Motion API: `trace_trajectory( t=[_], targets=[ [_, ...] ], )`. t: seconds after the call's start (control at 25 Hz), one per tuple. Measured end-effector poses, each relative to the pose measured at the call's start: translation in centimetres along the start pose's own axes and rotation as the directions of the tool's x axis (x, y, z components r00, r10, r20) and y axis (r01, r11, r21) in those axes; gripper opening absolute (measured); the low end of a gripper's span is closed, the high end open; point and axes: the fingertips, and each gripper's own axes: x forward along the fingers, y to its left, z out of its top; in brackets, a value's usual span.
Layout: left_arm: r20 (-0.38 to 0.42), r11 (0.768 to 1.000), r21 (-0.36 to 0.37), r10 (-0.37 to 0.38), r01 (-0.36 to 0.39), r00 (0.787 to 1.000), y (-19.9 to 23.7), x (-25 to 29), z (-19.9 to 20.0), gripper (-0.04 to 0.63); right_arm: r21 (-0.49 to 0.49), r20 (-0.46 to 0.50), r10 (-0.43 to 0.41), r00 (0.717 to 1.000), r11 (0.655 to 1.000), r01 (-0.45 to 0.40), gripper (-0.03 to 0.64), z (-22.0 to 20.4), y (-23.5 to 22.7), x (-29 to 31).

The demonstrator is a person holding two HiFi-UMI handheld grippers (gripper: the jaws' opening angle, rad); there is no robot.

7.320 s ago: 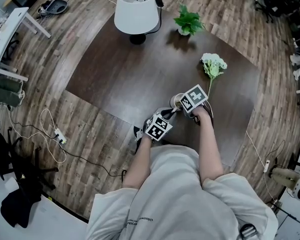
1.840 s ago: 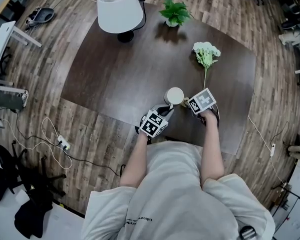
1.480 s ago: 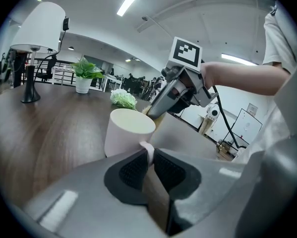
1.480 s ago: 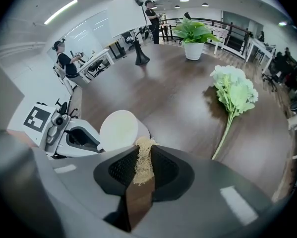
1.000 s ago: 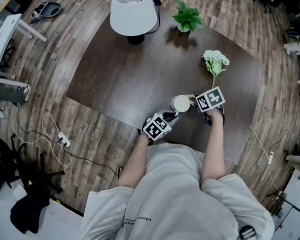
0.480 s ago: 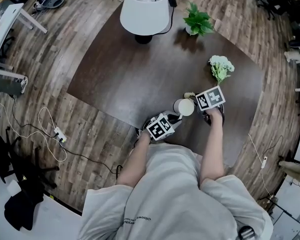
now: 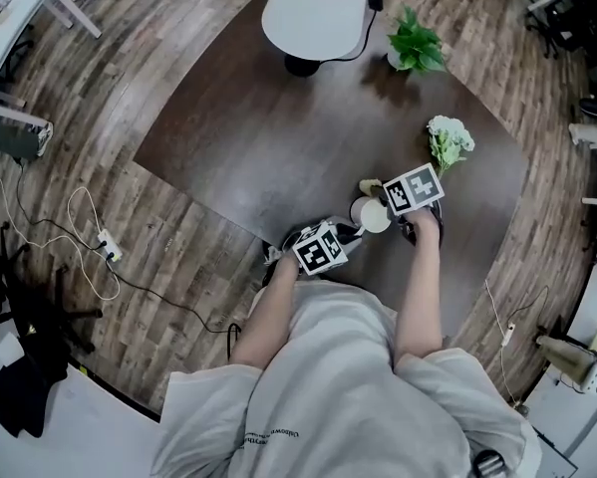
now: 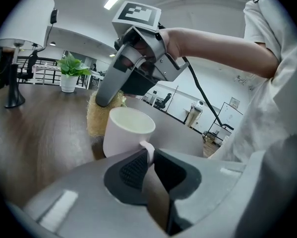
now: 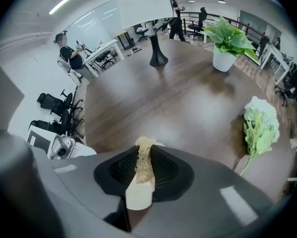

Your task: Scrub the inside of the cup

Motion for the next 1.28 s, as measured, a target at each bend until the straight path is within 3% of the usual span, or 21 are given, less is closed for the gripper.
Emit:
trace_trajectory(
  t=[0.16,0.56,1.04,1.28],
  targets=[
    [0.013,0.999,-0.012,0.051,-0.051,0.999,0.7,-0.6,0.1,0.048,-0.030,-0.020,0.057,0.998,0.998,-0.058,0.091,0.5,2.4,0.9],
    [0.012,0.984,0.008,0.177,-0.177,0.984,1.2,-0.7,0.0,0.048,-0.114,-0.139,0.096,0.986,0.987,-0.112,0.091,-1.4,6.9,3.0],
    [0.028,0.962,0.025,0.272,-0.273,0.962,1.2,-0.6,0.2,0.046,-0.179,-0.177,0.004,0.984,0.983,-0.036,0.092,-3.0,7.8,2.3],
    [0.059,0.956,0.000,0.292,-0.292,0.955,1.4,-0.6,0.4,0.048,-0.195,-0.143,0.023,0.989,0.979,-0.051,0.092,-2.7,7.8,0.3]
  ],
)
